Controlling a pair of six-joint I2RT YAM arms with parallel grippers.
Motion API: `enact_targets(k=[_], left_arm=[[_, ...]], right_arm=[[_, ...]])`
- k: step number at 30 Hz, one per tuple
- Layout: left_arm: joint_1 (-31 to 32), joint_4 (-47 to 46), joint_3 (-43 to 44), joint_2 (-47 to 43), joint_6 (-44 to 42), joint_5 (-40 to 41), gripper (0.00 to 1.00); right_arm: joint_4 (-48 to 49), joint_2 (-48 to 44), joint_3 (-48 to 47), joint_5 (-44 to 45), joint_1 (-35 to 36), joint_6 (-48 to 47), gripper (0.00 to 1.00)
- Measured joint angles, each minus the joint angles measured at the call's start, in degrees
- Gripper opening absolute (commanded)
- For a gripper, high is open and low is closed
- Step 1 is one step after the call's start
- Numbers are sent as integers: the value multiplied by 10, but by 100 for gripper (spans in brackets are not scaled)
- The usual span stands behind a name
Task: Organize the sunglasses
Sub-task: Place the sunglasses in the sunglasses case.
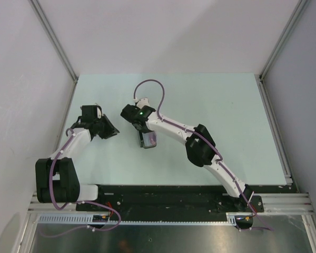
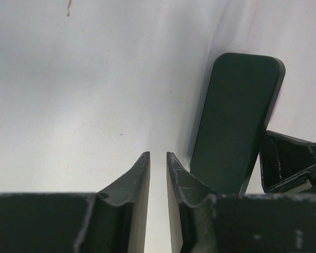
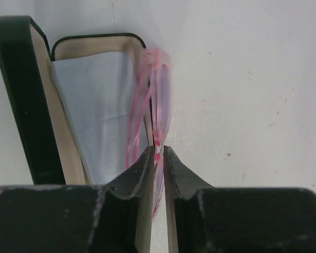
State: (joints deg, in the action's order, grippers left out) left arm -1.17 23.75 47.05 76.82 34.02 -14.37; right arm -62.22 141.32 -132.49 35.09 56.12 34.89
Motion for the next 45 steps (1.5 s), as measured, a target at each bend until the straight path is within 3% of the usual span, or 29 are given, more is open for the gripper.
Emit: enact_targets(k=[8,17,22,45], left_arm=[[-1,0,0,0,0,0,23],[-2,0,0,0,0,-5,24],[-3,0,-1,0,0,-8,23],[-5,0,-2,0,-1,-8,26]], right_arm=[[23,0,0,-24,-7,-12,12],[43,0,2,-45,-7,-22,22],[56,0,14,-48,-9,-21,32],[193,-114,164,-87,-16,-50,31]])
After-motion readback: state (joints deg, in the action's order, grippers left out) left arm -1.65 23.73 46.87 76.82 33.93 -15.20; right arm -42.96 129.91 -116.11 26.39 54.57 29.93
